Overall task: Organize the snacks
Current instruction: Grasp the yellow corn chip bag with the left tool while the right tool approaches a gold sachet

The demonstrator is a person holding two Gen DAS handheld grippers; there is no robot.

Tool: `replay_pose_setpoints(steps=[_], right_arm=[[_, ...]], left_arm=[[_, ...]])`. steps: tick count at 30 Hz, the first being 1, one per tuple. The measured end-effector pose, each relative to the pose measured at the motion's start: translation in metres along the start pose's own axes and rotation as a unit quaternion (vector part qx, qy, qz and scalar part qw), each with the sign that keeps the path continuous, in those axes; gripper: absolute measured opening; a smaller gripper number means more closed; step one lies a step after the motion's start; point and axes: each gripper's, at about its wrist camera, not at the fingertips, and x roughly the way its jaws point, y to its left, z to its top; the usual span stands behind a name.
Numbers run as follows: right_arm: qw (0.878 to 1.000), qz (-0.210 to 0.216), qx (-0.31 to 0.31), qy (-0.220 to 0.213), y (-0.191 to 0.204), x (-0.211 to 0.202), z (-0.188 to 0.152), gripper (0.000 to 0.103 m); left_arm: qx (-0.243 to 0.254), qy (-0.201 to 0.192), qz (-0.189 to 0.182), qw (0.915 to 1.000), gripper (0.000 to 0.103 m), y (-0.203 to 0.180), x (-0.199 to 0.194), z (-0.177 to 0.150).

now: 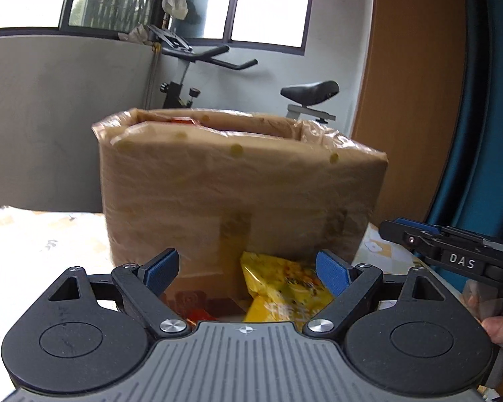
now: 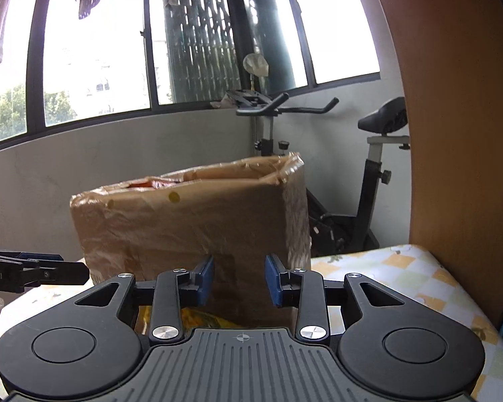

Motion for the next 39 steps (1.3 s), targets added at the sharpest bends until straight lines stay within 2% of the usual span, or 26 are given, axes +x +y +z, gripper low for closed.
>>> replay_pose_setpoints(steps=[5,7,17,20,21,22,23,26,34,39], right_arm=[[0.999,-0.02,0.0,0.042,-0.014,0.005,-0.03,0.031],[0.998,-0.031,0.001,0.052,-0.019,0.006,-0.04,0.031],[0.995,-0.046,0.032,0.089,-0.042,0.009,-0.069,0.032],[0.993,-0.047,0.042,0.095,-0.045,0.01,-0.073,0.032],[0.993,-0.048,0.043,0.098,-0.046,0.011,-0.074,0.032],[0.993,-0.048,0.043,0.101,-0.046,0.011,-0.076,0.032],[0.992,-0.048,0.044,0.104,-0.045,0.011,-0.078,0.032],[0.992,-0.05,0.043,0.104,-0.046,0.012,-0.079,0.032],[0.992,-0.052,0.033,0.108,-0.042,0.016,-0.08,0.032],[0.992,-0.049,0.025,0.112,-0.04,0.018,-0.081,0.033]], left_arm=[[-0.005,0.05,-0.019,0.9985,0.091,-0.017,0.033,-0.017],[0.007,0.069,-0.023,0.9973,0.091,-0.025,0.046,-0.021],[0.04,0.12,0.006,0.992,0.091,-0.042,0.091,-0.046],[0.044,0.123,0.01,0.9913,0.091,-0.043,0.099,-0.047],[0.049,0.125,0.01,0.9909,0.089,-0.043,0.101,-0.048],[0.055,0.126,0.012,0.9904,0.08,-0.044,0.102,-0.048],[0.055,0.125,0.009,0.9907,0.077,-0.043,0.1,-0.048],[0.046,0.114,0.002,0.9925,0.072,-0.043,0.096,-0.048],[0.026,0.087,-0.012,0.9958,0.071,-0.034,0.055,-0.043],[0.009,0.065,-0.007,0.9978,0.071,-0.029,0.03,-0.04]])
